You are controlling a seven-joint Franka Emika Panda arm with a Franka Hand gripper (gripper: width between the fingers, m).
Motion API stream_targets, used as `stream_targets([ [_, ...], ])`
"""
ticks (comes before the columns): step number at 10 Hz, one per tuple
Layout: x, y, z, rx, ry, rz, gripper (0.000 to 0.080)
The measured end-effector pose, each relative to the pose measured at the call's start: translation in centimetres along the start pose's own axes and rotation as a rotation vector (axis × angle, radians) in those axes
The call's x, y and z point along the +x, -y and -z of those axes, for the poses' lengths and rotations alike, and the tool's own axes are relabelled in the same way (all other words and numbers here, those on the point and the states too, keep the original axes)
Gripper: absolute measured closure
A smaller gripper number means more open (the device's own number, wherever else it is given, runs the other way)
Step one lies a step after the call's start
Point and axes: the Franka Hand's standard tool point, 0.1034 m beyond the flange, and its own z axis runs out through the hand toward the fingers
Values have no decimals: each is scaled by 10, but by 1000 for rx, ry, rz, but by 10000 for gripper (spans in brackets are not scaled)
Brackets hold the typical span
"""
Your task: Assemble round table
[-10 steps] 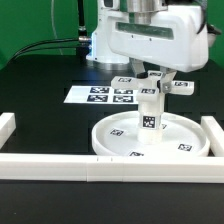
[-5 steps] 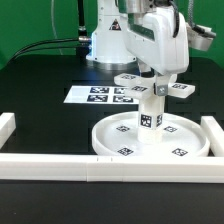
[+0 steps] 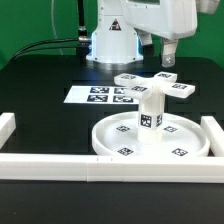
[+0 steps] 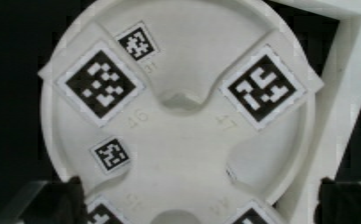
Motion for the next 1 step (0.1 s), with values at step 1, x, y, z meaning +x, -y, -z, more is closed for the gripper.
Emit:
stream_targets([
  [1, 0, 0, -1, -3, 0, 1, 151],
])
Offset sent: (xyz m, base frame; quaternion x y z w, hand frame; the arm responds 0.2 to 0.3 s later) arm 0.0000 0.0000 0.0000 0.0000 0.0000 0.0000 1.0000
